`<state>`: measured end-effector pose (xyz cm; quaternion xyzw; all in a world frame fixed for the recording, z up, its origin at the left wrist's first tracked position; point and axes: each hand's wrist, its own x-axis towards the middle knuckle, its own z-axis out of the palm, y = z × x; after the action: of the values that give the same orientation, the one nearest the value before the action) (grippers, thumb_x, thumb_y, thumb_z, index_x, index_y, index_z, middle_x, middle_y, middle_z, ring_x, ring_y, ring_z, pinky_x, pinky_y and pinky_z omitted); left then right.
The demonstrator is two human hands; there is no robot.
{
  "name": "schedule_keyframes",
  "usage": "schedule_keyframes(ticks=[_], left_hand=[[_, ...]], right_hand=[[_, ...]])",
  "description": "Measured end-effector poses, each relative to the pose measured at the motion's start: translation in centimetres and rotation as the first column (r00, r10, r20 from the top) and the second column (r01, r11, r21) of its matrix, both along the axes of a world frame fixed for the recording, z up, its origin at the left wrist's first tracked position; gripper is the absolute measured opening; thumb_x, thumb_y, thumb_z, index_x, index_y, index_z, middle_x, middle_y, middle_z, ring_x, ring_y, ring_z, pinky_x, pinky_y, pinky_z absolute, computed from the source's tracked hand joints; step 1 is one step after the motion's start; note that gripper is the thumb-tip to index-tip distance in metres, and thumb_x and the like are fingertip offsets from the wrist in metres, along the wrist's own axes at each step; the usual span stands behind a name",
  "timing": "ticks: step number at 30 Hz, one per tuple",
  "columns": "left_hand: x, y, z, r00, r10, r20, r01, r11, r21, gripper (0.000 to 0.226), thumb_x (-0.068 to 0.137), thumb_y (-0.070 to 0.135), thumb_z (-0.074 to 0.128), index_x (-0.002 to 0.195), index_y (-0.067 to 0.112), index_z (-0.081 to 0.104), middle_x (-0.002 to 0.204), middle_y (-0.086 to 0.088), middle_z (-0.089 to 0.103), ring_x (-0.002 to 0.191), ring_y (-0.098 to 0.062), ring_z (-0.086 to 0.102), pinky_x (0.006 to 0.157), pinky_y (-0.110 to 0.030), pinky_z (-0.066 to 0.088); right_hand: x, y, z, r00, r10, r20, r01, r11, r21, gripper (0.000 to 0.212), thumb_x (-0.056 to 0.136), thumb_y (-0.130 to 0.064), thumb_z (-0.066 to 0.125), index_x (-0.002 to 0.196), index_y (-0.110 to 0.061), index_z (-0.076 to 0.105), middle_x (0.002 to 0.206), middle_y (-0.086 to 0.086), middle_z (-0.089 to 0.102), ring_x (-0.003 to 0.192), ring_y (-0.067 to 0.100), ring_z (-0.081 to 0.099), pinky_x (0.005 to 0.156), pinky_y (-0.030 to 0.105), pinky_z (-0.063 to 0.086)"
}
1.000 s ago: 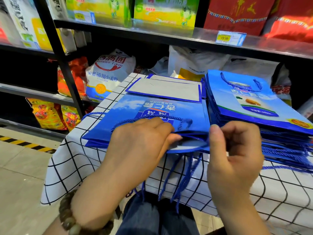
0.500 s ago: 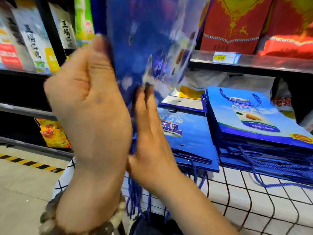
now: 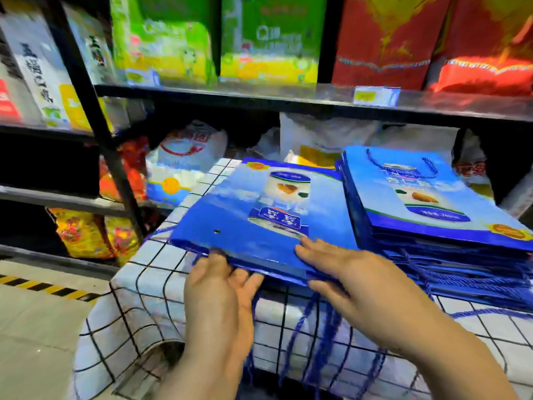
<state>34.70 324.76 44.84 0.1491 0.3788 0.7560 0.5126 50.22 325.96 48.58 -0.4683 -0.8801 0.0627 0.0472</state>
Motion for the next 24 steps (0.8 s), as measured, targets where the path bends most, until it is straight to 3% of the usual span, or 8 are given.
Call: schedule_keyframes(ticks=[4,7,9,12,15,18,20,24], left_hand=[[-0.9,-1.3,-0.9,0.976,-0.145,-0.164,0.126,0.984,-0.122,0.021,0.095,0.018,0.043,0.080,0.010,0.055,0.065,-0.006,0.068,0.059,-0.019,0.070,0.049,-0.029,0.057],[-1.5,-1.9,-1.2,0.910,-0.266,-0.319,0.189,0.949,-0.252,0.030,0.089,0.030,0.048,0.077,0.005,0.060,0.062,-0.011,0.070,0.051,-0.020,0.067,0.045,-0.025,0.053],[-0.8,-2.3,-1.3,0.817,-0.425,-0.389,0.302,0.891,-0.339,0.032,0.086,0.030,0.052,0.070,0.006,0.063,0.061,-0.012,0.070,0.047,-0.018,0.065,0.042,-0.021,0.049],[1.5,-3.0,-1.3,0.595,-0.655,-0.466,0.503,0.756,-0.419,0.023,0.088,0.017,0.056,0.069,0.016,0.069,0.067,-0.001,0.073,0.055,-0.009,0.066,0.050,-0.016,0.048],[2.8,-3.0,-1.2,0.528,-0.672,-0.519,0.545,0.737,-0.400,0.025,0.088,0.013,0.056,0.070,0.021,0.070,0.071,0.004,0.073,0.062,-0.007,0.066,0.053,-0.015,0.047],[3.2,-2.7,-0.9,0.538,-0.670,-0.512,0.560,0.738,-0.377,0.023,0.088,0.012,0.056,0.073,0.022,0.070,0.073,0.002,0.073,0.062,-0.006,0.065,0.055,-0.015,0.047],[3.3,-2.5,-0.8,0.533,-0.656,-0.535,0.562,0.746,-0.357,0.020,0.088,0.012,0.056,0.077,0.020,0.070,0.077,0.001,0.074,0.062,-0.006,0.065,0.056,-0.016,0.048],[3.7,-2.5,-0.4,0.513,-0.645,-0.566,0.578,0.747,-0.328,0.018,0.089,0.012,0.055,0.080,0.019,0.070,0.082,0.003,0.074,0.061,-0.006,0.064,0.055,-0.017,0.046]], right_hand=[[1.1,0.5,-0.9,0.994,-0.039,-0.106,0.029,0.994,-0.102,0.052,0.093,-0.037,0.048,0.139,-0.045,0.025,0.142,-0.033,0.011,0.131,-0.016,0.008,0.113,0.016,0.015],[1.4,0.4,-1.6,0.965,-0.097,-0.242,0.068,0.990,-0.125,0.053,0.086,-0.037,0.060,0.134,-0.042,0.038,0.134,-0.036,0.020,0.127,-0.018,0.017,0.112,0.016,0.020],[1.3,0.5,-1.7,0.945,-0.118,-0.304,0.081,0.988,-0.133,0.052,0.083,-0.036,0.063,0.131,-0.039,0.044,0.137,-0.032,0.029,0.126,-0.017,0.021,0.110,0.015,0.022],[1.2,0.2,-1.7,0.940,-0.124,-0.319,0.092,0.989,-0.114,0.056,0.080,-0.038,0.065,0.132,-0.037,0.043,0.141,-0.027,0.032,0.125,-0.018,0.021,0.107,0.009,0.019],[2.2,-0.7,-1.6,0.910,-0.231,-0.344,0.249,0.968,0.009,0.061,0.070,-0.045,0.070,0.126,-0.033,0.050,0.124,-0.026,0.039,0.115,-0.009,0.034,0.096,0.013,0.028],[3.4,-2.0,-1.5,0.863,-0.354,-0.361,0.417,0.902,0.111,0.046,0.064,-0.046,0.072,0.104,-0.031,0.057,0.097,-0.020,0.046,0.091,0.003,0.047,0.075,0.021,0.036],[3.6,-2.6,-1.3,0.830,-0.421,-0.366,0.478,0.875,0.078,0.033,0.065,-0.040,0.076,0.087,-0.037,0.051,0.080,-0.021,0.050,0.075,0.004,0.053,0.063,0.018,0.036],[3.4,-3.3,-0.9,0.786,-0.470,-0.401,0.507,0.862,-0.017,0.040,0.069,-0.023,0.077,0.068,-0.045,0.044,0.057,-0.017,0.056,0.060,-0.001,0.057,0.060,0.009,0.041]])
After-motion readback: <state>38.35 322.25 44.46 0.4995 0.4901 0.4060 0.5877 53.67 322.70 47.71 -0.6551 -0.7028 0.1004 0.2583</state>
